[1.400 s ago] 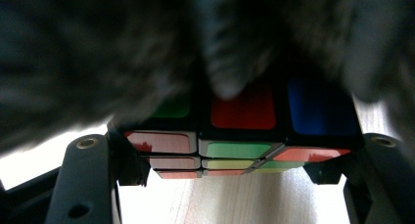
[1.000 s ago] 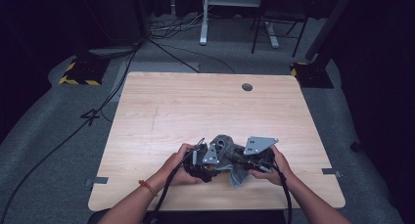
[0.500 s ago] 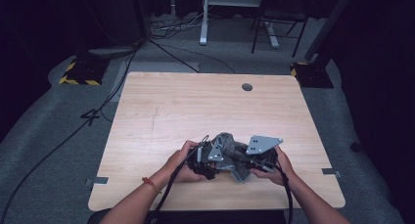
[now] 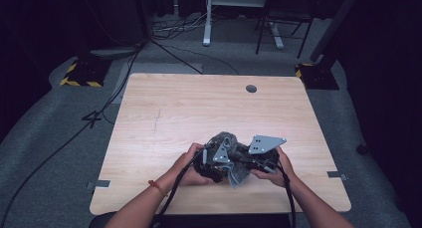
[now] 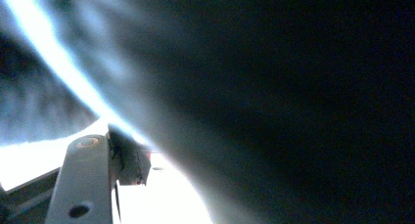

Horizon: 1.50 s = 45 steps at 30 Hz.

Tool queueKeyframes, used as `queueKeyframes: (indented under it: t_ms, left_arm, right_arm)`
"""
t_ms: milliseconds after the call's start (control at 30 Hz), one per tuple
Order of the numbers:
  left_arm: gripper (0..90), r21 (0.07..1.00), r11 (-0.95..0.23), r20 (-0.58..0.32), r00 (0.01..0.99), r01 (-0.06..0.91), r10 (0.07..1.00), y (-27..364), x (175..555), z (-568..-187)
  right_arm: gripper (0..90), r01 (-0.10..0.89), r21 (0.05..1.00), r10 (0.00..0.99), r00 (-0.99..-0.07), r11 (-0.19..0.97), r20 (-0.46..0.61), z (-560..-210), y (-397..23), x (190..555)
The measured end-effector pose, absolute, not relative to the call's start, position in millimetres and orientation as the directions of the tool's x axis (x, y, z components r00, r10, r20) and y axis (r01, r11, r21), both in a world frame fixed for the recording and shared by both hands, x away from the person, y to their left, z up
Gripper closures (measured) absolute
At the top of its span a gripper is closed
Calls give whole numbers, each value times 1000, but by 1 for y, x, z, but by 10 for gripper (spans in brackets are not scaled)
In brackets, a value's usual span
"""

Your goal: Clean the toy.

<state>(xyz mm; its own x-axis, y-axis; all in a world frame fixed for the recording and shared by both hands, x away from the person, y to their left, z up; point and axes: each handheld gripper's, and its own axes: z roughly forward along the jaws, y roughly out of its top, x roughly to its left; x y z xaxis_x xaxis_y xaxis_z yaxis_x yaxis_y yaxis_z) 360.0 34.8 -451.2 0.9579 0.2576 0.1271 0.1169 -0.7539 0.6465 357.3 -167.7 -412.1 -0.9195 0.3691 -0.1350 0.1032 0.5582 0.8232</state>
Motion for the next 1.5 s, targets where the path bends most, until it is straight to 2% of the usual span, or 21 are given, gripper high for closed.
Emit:
queueKeyframes:
  t_ms: [400, 600, 800, 1000, 1267, 1500]
  left_arm:
    - [339, 673, -733, 126, 962, 95, 240, 45, 361, -448]
    - [339, 695, -713, 143, 955, 90, 259, 53, 361, -441]
    - [339, 686, -718, 136, 950, 115, 282, 57, 365, -444]
    - [339, 670, -733, 143, 949, 117, 281, 51, 364, -446]
    - [338, 644, -757, 152, 950, 114, 273, 44, 363, -450]
    - [339, 629, -771, 154, 956, 101, 250, 35, 361, -454]
  right_arm:
    - [742, 167, 816, 432, -895, 554, -110, -421, -194, 368]
    - [742, 190, 805, 426, -901, 562, -85, -429, -200, 369]
    - [743, 160, 815, 359, -931, 557, -62, -426, -196, 361]
    - [742, 128, 829, 331, -941, 544, -72, -418, -189, 353]
    - [742, 112, 837, 340, -936, 536, -92, -414, -184, 352]
    - [743, 103, 875, 344, -936, 473, -76, -404, -186, 351]
